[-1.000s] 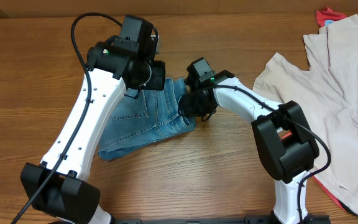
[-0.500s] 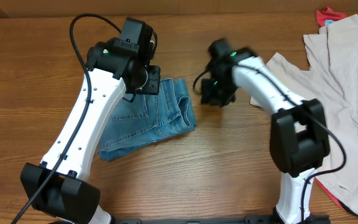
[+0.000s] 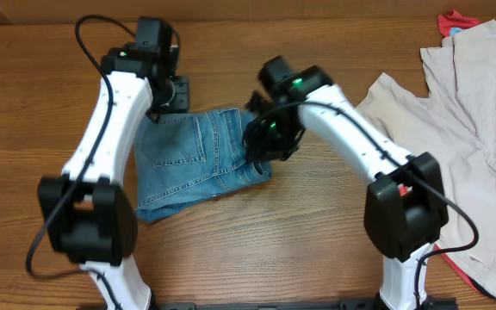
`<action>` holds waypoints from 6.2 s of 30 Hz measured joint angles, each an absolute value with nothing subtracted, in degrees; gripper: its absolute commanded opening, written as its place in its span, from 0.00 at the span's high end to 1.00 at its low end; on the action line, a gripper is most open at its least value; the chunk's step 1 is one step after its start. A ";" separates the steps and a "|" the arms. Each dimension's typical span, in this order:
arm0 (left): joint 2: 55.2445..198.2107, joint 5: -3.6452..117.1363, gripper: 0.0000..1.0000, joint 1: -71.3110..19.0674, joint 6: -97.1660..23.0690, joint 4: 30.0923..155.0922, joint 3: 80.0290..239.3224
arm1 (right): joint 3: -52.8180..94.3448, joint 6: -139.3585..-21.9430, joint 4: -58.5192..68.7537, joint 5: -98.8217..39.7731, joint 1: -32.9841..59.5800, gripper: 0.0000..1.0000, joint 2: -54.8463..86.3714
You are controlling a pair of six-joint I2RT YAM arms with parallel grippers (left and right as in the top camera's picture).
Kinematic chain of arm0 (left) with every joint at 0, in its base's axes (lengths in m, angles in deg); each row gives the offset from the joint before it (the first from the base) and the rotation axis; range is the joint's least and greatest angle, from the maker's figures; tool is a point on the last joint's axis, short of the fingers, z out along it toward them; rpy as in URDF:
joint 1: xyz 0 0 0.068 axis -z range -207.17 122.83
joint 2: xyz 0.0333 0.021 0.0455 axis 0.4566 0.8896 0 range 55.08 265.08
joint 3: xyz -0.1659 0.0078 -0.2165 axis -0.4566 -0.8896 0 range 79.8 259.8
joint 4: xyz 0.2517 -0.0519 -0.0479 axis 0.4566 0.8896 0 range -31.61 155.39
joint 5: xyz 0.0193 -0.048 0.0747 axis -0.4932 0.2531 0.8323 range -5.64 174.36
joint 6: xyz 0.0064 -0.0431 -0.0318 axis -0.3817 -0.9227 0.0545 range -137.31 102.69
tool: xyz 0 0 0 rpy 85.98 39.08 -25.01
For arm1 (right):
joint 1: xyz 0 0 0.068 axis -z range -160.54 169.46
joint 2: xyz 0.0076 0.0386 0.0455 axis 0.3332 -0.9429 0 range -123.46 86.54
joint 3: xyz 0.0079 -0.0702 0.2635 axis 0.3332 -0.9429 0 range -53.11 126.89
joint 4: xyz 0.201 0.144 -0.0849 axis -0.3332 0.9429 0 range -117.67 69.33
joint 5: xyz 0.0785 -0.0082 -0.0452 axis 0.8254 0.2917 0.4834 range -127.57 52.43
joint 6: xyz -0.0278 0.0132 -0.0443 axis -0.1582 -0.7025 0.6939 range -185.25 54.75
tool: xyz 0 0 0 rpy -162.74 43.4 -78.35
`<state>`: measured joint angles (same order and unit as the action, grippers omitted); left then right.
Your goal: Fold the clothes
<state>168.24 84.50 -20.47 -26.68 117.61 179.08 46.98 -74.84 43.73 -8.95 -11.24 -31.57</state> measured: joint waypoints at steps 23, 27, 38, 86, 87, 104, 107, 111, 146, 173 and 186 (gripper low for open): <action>181.56 82.67 0.67 -23.90 -24.45 126.87 179.04 | 43.24 -75.95 32.65 -16.44 -17.31 0.67 -35.15; 181.73 82.65 0.69 -23.88 -24.36 132.93 179.06 | 42.87 -75.97 33.80 -19.42 -17.20 0.67 -36.77; 181.86 78.76 0.73 -23.64 -25.26 146.02 179.02 | 42.41 -72.65 29.15 -27.00 -11.78 0.66 -36.81; 188.11 49.18 0.96 -18.75 -4.95 120.12 179.59 | 42.33 -69.94 27.64 -32.84 -9.77 0.72 -36.81; 188.11 49.03 0.96 -18.72 -4.19 120.30 179.59 | 42.33 -69.83 27.71 -32.97 -9.77 0.74 -36.81; 185.66 58.04 0.96 -35.12 -5.61 122.85 179.43 | 59.09 -75.75 40.91 -39.61 -2.17 0.68 -33.97; 184.70 63.26 0.96 -43.62 -6.90 123.55 179.43 | 60.49 -75.80 41.54 -40.18 0.30 0.68 -31.00; 184.18 67.54 0.96 -53.37 -8.82 123.25 179.43 | 60.99 -75.95 43.49 -40.62 1.66 0.68 -28.99; 183.85 59.52 0.00 -58.02 -20.38 128.78 211.52 | 60.99 -80.02 48.14 -39.26 1.86 0.69 -28.95; 183.81 75.00 0.00 -35.38 -27.29 132.73 177.82 | 60.99 -80.04 51.88 -39.26 1.86 0.68 -28.95; 183.81 84.18 0.00 -46.22 -32.47 131.86 177.31 | 60.99 -80.02 51.81 -39.24 1.86 0.68 -28.95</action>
<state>183.81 84.18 -46.22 -32.47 131.86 177.31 60.99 -80.02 51.81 -39.24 1.86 -28.95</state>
